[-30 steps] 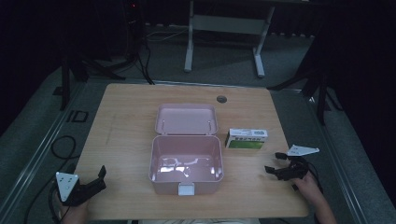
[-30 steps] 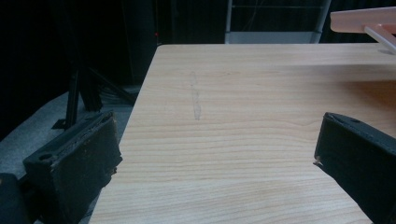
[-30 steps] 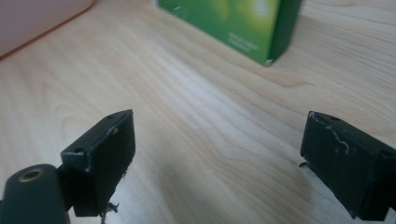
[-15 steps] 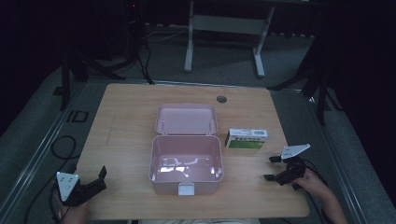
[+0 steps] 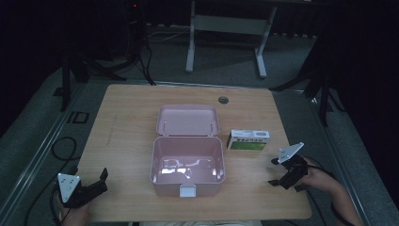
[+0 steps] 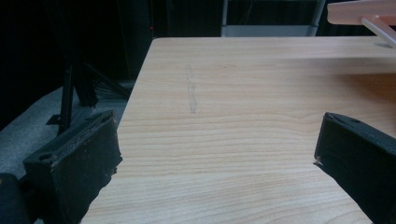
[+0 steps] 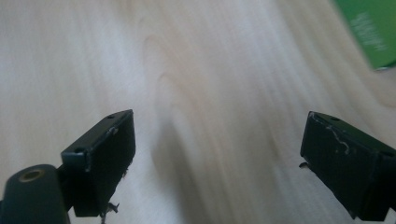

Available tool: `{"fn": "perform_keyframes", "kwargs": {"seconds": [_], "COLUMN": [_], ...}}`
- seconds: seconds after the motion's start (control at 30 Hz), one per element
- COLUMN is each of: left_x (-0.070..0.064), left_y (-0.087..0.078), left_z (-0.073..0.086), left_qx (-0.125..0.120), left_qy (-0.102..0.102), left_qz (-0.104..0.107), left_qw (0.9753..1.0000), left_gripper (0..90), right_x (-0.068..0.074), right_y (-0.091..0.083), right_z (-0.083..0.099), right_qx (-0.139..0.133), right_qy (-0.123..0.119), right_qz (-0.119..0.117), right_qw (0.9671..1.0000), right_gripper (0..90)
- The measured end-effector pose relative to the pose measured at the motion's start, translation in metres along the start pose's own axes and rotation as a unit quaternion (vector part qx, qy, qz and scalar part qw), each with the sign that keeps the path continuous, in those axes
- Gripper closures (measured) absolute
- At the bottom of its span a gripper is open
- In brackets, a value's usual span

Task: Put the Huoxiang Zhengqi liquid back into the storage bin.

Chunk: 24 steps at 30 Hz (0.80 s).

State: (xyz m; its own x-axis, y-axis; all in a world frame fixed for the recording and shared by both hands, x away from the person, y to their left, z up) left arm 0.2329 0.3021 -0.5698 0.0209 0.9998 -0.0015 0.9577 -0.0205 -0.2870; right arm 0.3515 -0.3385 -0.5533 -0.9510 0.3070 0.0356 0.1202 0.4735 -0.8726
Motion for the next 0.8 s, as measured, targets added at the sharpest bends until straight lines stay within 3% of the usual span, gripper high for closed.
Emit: {"fn": "perform_keyframes", "kwargs": {"seconds": [0.1,0.13,0.2,0.27,0.3,0.47,0.67,0.8], "left_x": [0.001,0.001,0.000,0.000,0.000,0.000,0.000,0.000], "left_y": [0.000,0.000,0.000,0.000,0.000,0.000,0.000,0.000], "left_z": [0.000,0.000,0.001,0.001,0.001,0.001,0.001,0.001], "left_qx": [0.001,0.001,0.002,0.002,0.002,0.001,0.002,0.004], "left_qy": [-0.002,-0.002,-0.004,-0.004,-0.004,-0.005,-0.004,-0.002], "left_qz": [0.000,0.000,0.001,0.001,0.002,0.002,0.003,0.004], "left_qw": [1.0000,1.0000,1.0000,1.0000,1.0000,1.0000,1.0000,1.0000], "left_gripper": [0.3,0.3,0.3,0.3,0.3,0.3,0.3,0.3], "right_x": [0.007,0.007,0.013,0.015,0.017,0.019,0.022,0.021], "right_y": [0.001,0.001,0.000,-0.001,-0.003,-0.005,-0.002,0.000], "right_z": [-0.005,-0.005,-0.012,-0.015,-0.020,-0.032,-0.042,-0.048], "right_qx": [0.052,0.052,0.099,0.107,0.127,0.153,0.166,0.167], "right_qy": [-0.013,-0.013,-0.031,-0.039,-0.048,-0.068,-0.073,-0.077], "right_qz": [-0.022,-0.022,-0.025,-0.021,-0.028,-0.031,-0.030,-0.012], "right_qw": [0.9983,0.9983,0.9943,0.9932,0.9904,0.9855,0.9830,0.9829], "right_gripper": [10.0,10.0,10.0,10.0,10.0,10.0,10.0,10.0]}}
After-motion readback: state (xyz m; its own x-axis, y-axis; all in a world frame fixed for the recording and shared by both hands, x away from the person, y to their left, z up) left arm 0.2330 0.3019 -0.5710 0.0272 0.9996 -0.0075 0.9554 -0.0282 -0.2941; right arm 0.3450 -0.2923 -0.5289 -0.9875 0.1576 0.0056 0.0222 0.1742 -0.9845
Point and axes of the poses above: each handheld gripper's, and its own axes: y roughly forward along the jaws, z roughly out of its underside, x roughly to its left, the point moved 4 cm from there along y, roughly forward along the jaws
